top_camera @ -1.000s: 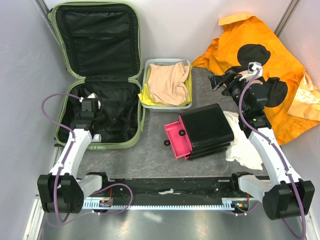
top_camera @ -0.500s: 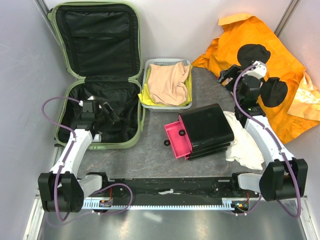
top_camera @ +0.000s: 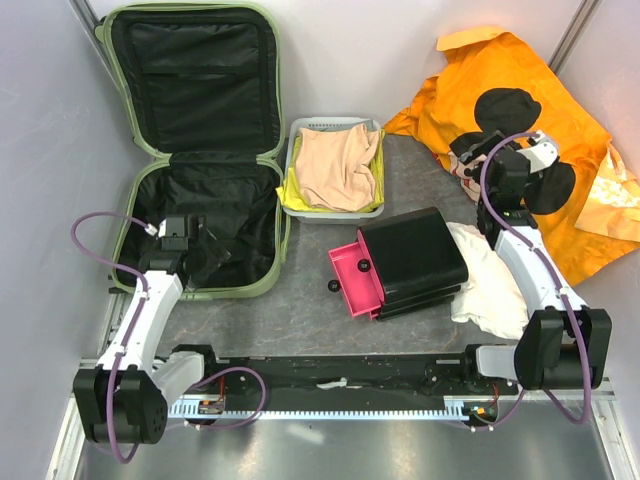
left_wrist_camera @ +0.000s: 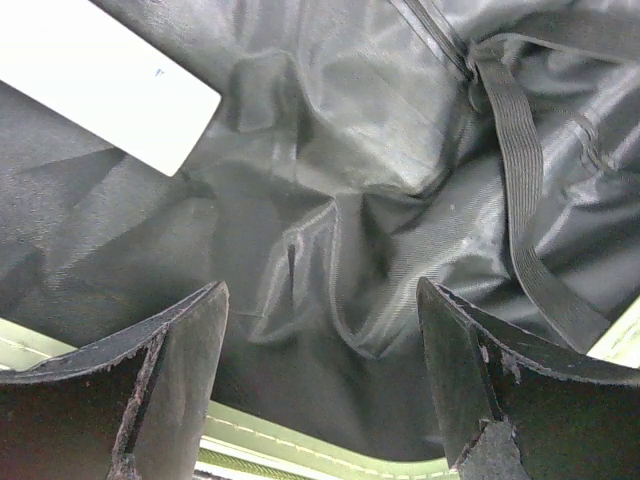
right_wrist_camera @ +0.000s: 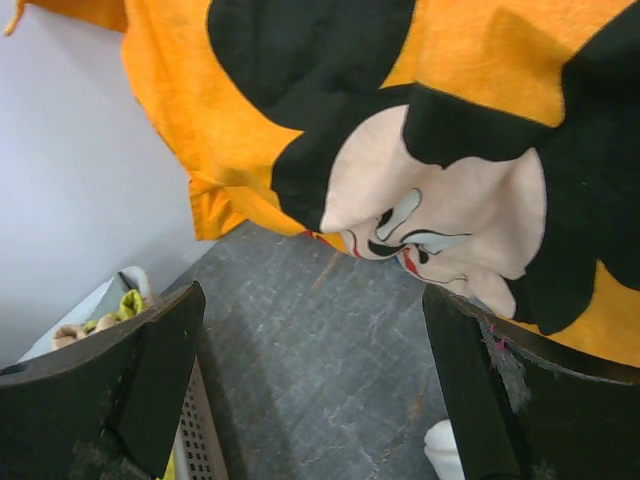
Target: Open, take out, and arrange the luggage
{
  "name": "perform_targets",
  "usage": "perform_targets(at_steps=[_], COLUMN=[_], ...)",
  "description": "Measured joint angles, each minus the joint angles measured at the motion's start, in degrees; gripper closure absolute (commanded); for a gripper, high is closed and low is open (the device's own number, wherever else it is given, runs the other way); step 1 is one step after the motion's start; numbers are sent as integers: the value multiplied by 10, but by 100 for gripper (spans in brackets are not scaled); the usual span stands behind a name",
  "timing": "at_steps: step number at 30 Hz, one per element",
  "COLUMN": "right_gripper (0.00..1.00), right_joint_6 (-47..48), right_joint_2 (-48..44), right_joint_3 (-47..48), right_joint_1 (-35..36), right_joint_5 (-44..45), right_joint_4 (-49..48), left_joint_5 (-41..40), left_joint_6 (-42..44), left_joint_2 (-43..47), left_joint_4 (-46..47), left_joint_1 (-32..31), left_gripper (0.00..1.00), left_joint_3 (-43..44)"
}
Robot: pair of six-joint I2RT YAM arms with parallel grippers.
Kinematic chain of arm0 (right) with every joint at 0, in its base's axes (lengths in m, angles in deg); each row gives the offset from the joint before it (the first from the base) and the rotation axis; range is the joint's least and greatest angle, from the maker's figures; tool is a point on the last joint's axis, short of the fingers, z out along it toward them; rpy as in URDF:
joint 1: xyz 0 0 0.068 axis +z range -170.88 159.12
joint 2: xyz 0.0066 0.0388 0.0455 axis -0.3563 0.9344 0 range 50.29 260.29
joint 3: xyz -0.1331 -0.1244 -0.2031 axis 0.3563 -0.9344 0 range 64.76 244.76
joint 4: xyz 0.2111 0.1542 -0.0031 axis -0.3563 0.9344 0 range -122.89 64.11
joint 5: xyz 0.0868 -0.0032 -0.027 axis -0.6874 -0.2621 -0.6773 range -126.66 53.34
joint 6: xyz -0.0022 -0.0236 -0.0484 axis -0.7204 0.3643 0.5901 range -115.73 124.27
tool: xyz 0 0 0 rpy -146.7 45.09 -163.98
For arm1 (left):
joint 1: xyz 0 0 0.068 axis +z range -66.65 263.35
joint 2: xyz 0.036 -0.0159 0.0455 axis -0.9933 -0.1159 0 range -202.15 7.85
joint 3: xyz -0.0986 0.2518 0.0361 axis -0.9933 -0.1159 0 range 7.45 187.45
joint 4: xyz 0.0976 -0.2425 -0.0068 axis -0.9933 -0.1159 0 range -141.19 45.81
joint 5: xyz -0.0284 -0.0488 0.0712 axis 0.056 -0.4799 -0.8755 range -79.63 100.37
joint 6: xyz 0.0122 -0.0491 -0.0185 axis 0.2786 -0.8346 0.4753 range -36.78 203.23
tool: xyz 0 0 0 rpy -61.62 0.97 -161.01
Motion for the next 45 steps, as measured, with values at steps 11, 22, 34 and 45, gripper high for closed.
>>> perform_targets(at_steps=[11, 22, 34, 45], right_gripper=[2, 2, 3, 5], right_joint_6=[-6, -12, 16, -6], right_joint_2=[68, 182, 211, 191], right_joint_3=[32, 162, 204, 174], right_joint_1=[-76, -80, -86, -87], right_joint_5=[-13, -45, -67, -46], right_joint_4=[28, 54, 60, 21], left_joint_5=[-36, -113, -122, -69], left_joint_6=[15, -90, -147, -114], left_joint_2=[-163, -223, -260, -335], left_joint_4=[-7, -82, -15, 64], left_joint_1=[38, 67, 164, 217], left_gripper=[21, 20, 28, 73], left_joint_3=[60, 110, 97, 88])
